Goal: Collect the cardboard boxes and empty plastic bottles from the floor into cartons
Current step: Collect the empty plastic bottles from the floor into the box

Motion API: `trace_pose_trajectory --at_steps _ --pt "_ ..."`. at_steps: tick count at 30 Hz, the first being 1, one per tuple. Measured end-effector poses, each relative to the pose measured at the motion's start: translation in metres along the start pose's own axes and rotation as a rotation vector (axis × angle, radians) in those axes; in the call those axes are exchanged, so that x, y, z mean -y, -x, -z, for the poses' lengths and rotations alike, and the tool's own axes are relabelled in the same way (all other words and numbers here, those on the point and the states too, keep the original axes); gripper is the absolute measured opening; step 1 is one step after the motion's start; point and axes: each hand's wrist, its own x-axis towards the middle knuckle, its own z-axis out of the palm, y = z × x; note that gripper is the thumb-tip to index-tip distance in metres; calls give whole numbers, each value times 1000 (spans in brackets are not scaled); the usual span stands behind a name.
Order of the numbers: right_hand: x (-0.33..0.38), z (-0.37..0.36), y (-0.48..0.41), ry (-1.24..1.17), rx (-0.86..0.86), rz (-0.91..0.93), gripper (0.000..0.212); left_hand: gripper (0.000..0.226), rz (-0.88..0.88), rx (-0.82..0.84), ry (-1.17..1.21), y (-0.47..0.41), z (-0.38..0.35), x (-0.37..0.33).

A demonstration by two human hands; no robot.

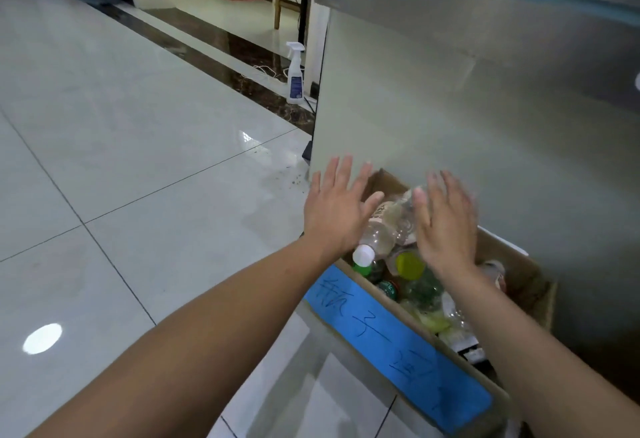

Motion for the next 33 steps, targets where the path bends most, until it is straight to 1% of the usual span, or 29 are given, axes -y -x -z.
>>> trace_pose_trajectory --at_steps 3,5,7,10,11,14,15,19,22,25,28,30,33 --pt "39 -10 -25 127 147 206 65 62 105 36 -99 11 5 43" --pt "70 -22 -33 167 217 331 65 63 204 49 -161 24 10 75" --pt "104 -38 -34 167 268 433 66 63 318 55 -183 42 18 108" --pt "157 -70 -19 142 299 591 70 64 466 63 -221 84 36 162" --pt "176 -81 -9 134 308 648 76 64 511 71 -250 104 43 182" --pt "230 -114 33 80 353 819 117 65 676 87 -326 172 66 240" --pt "249 -124 49 69 380 877 123 65 746 83 -332 198 74 257" --pt "322 -154 123 13 459 1136 124 66 1012 73 -372 317 103 301" --pt "367 -170 187 -39 501 1338 120 66 1210 70 -397 419 115 306" --pt "398 -179 252 -86 539 1562 113 67 1430 118 -409 519 117 290" --pt "414 -183 312 -113 559 1761 111 67 1634 153 -381 604 113 256" --pt "419 -184 348 -123 599 1874 108 68 1755 141 -337 650 105 227" --pt "420 -180 396 -65 621 2053 93 71 1930 119 -264 705 89 179"
